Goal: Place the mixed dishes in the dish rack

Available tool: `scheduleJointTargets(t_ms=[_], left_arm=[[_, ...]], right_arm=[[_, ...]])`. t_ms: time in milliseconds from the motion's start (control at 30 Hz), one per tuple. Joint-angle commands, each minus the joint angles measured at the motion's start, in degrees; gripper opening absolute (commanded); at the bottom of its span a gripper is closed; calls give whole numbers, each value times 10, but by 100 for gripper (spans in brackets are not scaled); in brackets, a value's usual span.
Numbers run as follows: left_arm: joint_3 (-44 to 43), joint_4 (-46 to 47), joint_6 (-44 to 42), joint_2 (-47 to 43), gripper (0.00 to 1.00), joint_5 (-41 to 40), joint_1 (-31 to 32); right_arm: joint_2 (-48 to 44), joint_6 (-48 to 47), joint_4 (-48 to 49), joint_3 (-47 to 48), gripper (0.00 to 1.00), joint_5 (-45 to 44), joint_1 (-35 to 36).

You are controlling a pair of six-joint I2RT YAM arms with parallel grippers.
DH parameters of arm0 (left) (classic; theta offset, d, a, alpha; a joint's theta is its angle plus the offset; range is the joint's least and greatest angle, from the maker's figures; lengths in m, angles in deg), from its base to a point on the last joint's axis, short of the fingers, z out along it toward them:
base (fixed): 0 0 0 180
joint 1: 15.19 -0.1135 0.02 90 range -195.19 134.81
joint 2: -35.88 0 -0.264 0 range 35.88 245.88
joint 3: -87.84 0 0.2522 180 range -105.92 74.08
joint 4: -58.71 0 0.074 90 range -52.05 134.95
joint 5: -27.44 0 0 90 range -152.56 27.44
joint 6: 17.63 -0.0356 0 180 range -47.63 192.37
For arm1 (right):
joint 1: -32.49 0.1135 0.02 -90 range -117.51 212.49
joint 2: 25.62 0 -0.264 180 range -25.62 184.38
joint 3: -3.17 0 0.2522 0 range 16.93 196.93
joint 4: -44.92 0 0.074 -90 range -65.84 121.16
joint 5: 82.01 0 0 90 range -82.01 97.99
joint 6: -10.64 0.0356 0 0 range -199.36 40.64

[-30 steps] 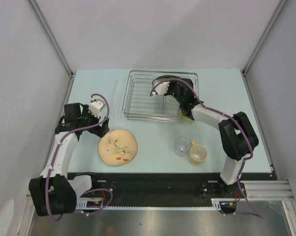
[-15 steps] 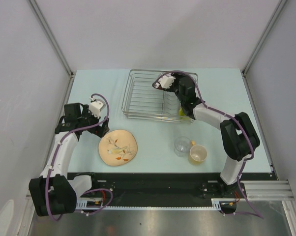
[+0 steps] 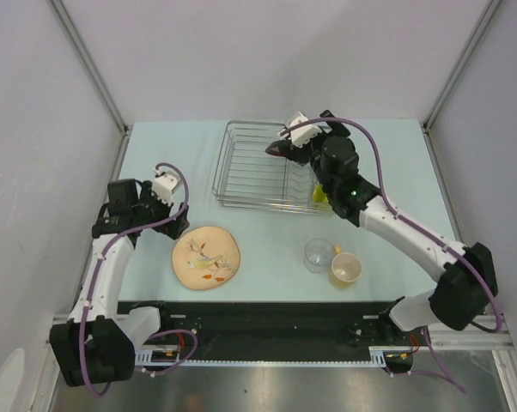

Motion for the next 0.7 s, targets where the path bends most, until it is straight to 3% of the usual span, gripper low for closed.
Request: scheduleJointTargets(t_ms=[0, 33, 133, 200, 300, 467, 500, 567, 667], left_arm=[[-34, -24, -12, -26, 100, 3, -15], [-35, -31, -31, -29, 100, 1, -23], [-38, -63, -79, -38, 100, 2, -59], [-42, -101, -110, -39, 100, 14, -87], [-34, -152, -186, -49, 100, 20, -139], [35, -172, -297, -80, 100, -17, -174], [44, -169, -315, -85, 100, -30, -175], [62, -165, -329, -90, 100, -40, -174], [70, -181, -367, -88, 100, -45, -175]], right_arm=[[-75, 145, -134, 26, 100, -77, 71], [-90, 208, -209, 37, 100, -64, 98], [-139, 378, -329, 58, 100, 103, 104], [-149, 448, -366, 58, 100, 227, 86], [-134, 561, -419, 50, 100, 294, 86], [-95, 684, -332, -20, 95, 291, 156], [-85, 698, -313, -39, 88, 298, 158], [-53, 729, -272, -52, 82, 303, 159], [0, 768, -229, -76, 91, 311, 163]])
